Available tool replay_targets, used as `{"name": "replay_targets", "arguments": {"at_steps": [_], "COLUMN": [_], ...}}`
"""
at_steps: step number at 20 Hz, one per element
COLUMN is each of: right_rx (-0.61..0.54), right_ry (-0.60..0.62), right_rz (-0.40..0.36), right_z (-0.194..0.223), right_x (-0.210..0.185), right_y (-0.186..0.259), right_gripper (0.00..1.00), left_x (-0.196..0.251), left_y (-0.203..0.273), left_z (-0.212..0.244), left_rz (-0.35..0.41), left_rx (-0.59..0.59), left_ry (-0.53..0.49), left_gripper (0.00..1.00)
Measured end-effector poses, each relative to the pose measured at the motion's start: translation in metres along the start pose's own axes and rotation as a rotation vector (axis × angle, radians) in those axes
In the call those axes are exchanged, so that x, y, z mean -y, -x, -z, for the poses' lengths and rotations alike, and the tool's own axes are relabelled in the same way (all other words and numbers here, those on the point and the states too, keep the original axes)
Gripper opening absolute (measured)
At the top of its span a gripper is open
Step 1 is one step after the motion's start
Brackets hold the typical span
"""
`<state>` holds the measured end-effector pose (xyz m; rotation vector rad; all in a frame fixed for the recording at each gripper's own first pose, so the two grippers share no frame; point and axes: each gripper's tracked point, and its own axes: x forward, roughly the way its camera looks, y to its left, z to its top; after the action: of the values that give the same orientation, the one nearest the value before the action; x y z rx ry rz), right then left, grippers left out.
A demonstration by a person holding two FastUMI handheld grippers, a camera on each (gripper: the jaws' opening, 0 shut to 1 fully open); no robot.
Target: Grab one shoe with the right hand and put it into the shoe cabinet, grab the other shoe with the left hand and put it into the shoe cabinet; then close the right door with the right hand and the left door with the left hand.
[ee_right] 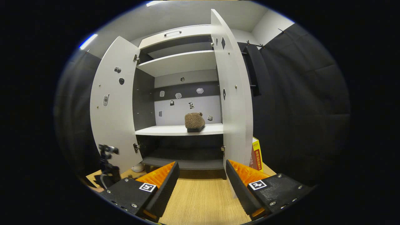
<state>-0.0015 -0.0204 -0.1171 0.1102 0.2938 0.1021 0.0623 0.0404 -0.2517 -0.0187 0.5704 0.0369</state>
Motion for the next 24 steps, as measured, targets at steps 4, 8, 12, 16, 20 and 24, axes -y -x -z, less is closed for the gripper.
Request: {"name": "replay_targets", "arguments": {"at_steps": [4,8,12,16,20,24], "right_rx": [0.011,0.021,0.027,0.028,0.023,0.001], "right_ry": [-0.005,0.004,-0.002,-0.015,-0.013,-0.018], "right_rz": [-0.004,-0.017,-0.005,0.020,0.045,0.064], "right_z": [-0.005,-0.008,-0.011,-0.013,-0.020,-0.019], "right_x": [-0.001,-0.006,-0.002,0.004,0.007,0.014], "right_y": [0.001,0.005,0.011,0.016,0.019,0.020], "right_gripper": [0.92,0.92,0.92,0.92,0.92,0.92], "left_x": [0.032,0.046,0.064,0.067,0.079,0.091], "left_y": [0.047,0.053,0.024,-0.037,-0.110,-0.166], "left_z": [-0.103,-0.226,-0.302,-0.348,-0.367,-0.359], "left_rz": [0.083,0.073,0.120,0.101,0.076,0.062], "left_rx": [0.107,0.247,0.277,0.285,0.231,0.172], "left_ry": [0.030,-0.018,-0.005,-0.028,-0.106,-0.136], "left_gripper": [0.12,0.13,0.12,0.13,0.14,0.12]}}
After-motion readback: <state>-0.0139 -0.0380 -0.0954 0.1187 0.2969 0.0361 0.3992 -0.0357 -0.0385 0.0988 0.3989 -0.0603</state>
